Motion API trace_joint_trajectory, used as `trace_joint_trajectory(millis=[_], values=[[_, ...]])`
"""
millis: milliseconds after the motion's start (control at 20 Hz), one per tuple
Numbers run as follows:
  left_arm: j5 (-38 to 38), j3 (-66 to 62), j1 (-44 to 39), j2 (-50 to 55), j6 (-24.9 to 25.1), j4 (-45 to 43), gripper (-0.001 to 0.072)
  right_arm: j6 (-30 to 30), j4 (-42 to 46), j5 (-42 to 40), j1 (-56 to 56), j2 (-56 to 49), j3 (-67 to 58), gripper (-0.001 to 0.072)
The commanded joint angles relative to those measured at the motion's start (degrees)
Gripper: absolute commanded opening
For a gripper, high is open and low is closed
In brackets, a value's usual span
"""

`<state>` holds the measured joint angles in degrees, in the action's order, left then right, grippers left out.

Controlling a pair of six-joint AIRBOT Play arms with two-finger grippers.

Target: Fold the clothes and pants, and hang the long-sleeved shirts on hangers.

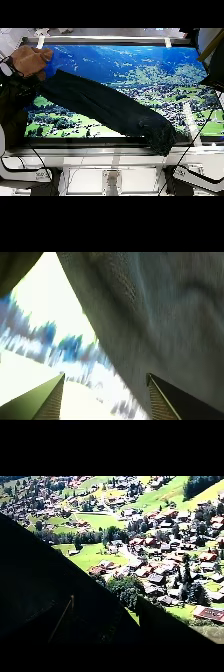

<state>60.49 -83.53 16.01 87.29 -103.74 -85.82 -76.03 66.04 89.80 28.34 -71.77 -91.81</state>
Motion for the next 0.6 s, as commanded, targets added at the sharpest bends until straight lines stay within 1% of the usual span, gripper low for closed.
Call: trace_joint_trajectory(millis=[0, 150, 250, 400, 550], values=[[-11.0, -1.2, 1.8, 6.0, -0.5, 4.9, 0.0546, 0.7, 0.0, -3.2, -2.6, 0.0, 0.3, 0.0459], [-12.7, -4.8, 1.6, 12.0, -0.5, 8.6, 0.0546, 0.8, 0.7, -3.9, -3.8, 0.0, 0.3, 0.0459], [-12.7, -6.1, 1.5, 14.5, -0.5, 8.7, 0.0547, 0.7, 1.4, -3.9, -3.8, 0.0, 0.3, 0.0459], [-13.0, -6.2, 1.5, 16.2, -0.5, 8.7, 0.0546, 0.7, 3.1, -3.9, -3.8, 0.0, 0.3, 0.0459], [-15.3, -6.3, 0.7, 17.8, -0.5, 8.8, 0.0535, 0.7, 3.1, -3.9, -3.8, 0.0, 0.3, 0.0459]])
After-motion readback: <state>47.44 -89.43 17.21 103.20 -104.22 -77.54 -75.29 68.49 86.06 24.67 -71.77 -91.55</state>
